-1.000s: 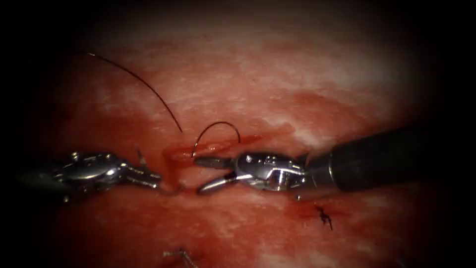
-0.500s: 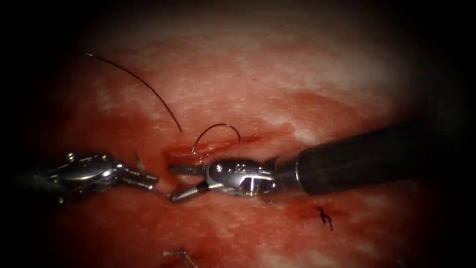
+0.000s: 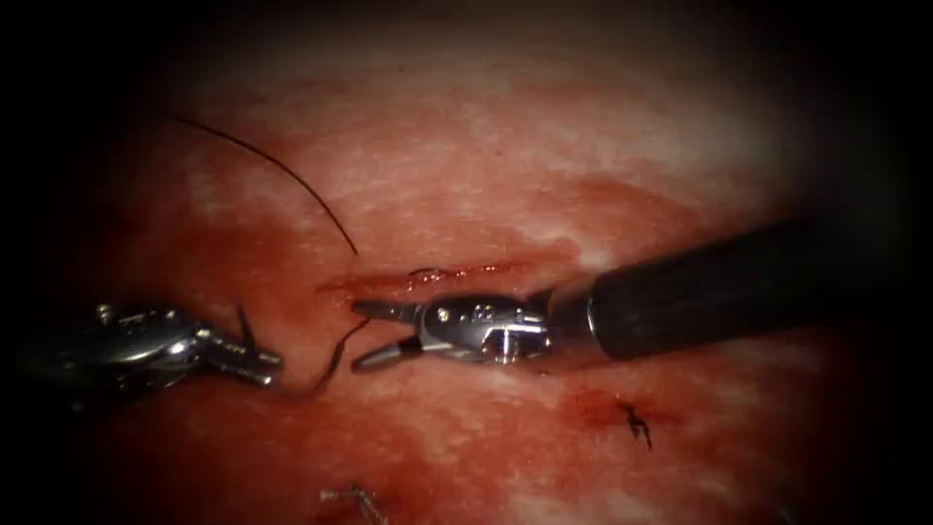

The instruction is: Wound Closure

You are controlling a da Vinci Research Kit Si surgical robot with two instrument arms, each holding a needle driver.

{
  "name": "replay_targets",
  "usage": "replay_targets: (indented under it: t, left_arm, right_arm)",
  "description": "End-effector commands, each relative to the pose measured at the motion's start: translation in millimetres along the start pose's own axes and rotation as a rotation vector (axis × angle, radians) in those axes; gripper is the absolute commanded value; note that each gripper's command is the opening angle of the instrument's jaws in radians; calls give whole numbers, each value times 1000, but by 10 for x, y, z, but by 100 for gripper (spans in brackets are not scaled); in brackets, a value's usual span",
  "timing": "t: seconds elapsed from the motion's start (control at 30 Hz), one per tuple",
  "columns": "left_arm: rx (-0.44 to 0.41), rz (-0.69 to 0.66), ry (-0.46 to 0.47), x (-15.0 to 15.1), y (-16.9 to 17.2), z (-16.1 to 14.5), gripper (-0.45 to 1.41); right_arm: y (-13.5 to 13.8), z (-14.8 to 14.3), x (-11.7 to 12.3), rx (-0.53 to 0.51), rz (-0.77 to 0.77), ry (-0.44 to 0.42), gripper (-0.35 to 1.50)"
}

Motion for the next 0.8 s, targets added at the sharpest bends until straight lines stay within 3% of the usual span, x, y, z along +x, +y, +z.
replay_targets:
  t: [0.03,0.37,0.6,0.8]
  left_arm:
    - [2,3,-2,-6,0,4,-45]
    - [-3,116,-4,14,29,0,-45]
    - [32,343,-23,24,50,4,-45]
    - [119,671,-71,33,71,9,-45]
  right_arm:
    - [-1,8,-10,2,-2,-5,108]
    - [3,9,-18,-5,-7,-13,108]
    - [4,7,-19,-11,-7,-14,108]
    - [2,8,-18,-11,17,-14,108]
